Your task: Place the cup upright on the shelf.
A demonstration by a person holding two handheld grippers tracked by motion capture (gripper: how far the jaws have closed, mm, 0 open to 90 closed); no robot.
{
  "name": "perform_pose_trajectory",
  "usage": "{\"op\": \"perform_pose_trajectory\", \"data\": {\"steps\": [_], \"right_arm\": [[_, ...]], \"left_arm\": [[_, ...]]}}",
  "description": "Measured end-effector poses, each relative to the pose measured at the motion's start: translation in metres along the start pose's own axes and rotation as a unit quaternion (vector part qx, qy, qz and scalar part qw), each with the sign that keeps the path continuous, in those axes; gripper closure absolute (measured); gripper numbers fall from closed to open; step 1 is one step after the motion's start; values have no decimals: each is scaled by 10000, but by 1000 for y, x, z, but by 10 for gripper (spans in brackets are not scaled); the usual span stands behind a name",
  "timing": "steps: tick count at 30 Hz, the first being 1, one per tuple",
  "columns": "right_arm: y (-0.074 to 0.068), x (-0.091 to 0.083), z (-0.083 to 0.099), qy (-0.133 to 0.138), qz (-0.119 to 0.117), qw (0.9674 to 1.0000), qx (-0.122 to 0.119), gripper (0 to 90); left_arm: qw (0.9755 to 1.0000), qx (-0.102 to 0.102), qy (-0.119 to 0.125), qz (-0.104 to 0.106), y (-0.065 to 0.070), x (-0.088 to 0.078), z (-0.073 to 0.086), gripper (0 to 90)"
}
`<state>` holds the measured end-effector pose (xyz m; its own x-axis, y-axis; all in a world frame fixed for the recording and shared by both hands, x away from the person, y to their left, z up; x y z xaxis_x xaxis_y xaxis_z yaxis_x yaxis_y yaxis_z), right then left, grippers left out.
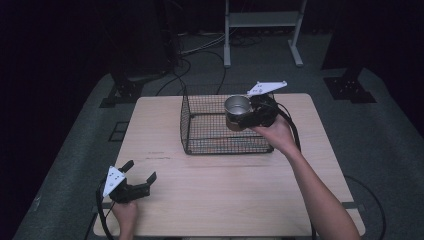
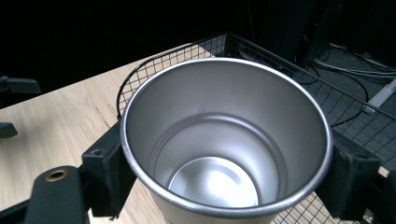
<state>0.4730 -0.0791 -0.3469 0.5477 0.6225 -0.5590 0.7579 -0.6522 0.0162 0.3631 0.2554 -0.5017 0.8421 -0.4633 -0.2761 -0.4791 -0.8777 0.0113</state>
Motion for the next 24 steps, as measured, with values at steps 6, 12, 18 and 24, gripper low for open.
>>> {"op": "perform_pose_trajectory", "data": {"steps": [6, 12, 18, 24], "right_arm": [[3, 8, -13, -35, 31, 10000, -75, 177], [8, 16, -22, -90, 67, 9999, -57, 177], [16, 24, -29, -161, 98, 9998, -22, 178], [23, 37, -35, -172, 94, 9998, 92, 178]], "left_arm": [[10000, -13, -8, 1, 0, 0, 0, 0], [10000, -28, -1, 14, 1, 0, 0, 0], [10000, -33, 12, 21, 1, 0, 0, 0], [10000, 0, -9, 29, 1, 0, 0, 0]]}}
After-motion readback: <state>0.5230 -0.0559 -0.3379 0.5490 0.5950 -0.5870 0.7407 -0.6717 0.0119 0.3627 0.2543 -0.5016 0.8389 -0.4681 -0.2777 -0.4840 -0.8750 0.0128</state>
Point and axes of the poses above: each handheld gripper's, and its own axes: x roughly forward along the jaws, z roughly out of its underside, y roughly to its right, the point moved 9 cm from there along x, roughly forward along the jaws, and after that the axes turned 5 degrees about -y, right-handed, at the moved point
